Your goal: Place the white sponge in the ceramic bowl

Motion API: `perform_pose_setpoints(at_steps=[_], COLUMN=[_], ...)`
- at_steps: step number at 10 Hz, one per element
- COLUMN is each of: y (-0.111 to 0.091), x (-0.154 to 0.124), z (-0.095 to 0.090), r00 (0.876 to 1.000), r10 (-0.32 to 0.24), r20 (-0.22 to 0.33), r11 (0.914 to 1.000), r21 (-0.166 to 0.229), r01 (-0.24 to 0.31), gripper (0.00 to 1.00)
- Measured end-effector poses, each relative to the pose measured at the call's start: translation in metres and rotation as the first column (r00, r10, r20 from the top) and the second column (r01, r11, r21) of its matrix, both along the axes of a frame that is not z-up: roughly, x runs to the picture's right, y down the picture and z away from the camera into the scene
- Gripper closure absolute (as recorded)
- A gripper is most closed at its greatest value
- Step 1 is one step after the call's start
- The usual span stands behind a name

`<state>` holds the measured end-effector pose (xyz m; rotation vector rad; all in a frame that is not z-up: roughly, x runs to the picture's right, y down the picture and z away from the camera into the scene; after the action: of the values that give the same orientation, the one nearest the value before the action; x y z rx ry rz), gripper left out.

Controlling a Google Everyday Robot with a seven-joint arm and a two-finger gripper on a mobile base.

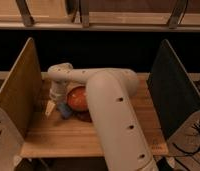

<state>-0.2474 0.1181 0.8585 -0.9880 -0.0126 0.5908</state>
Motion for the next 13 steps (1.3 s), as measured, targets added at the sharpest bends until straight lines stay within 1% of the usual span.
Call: perform_pose_setpoints(at_steps=[2,6,7,9,10,12,13], y=[-0.001,-0.002,-0.003,-0.008,-0.009,-0.007,-0.003], x=[0.006,0.006,0.008,0.018,0.019,0.014,0.007], z=[0.007,0.007,0.007,0.01,0.01,0.008,0.006], r00=[1.0,0.999,0.999,0.996,0.996,0.996,0.998], r10=[0.005,0.004,0.002,-0.014,-0.022,-0.036,-0.041], r20=[-0.03,-0.033,-0.043,-0.083,-0.088,-0.078,-0.055], r11=[0.9999,0.9999,1.0,0.9995,0.9989,0.9977,0.9976], r21=[-0.012,-0.011,-0.004,0.028,0.04,0.055,0.053], r01=[-0.006,-0.005,-0.002,0.016,0.026,0.04,0.044], gripper=[0.2,0.2,0.2,0.2,0.2,0.2,0.2])
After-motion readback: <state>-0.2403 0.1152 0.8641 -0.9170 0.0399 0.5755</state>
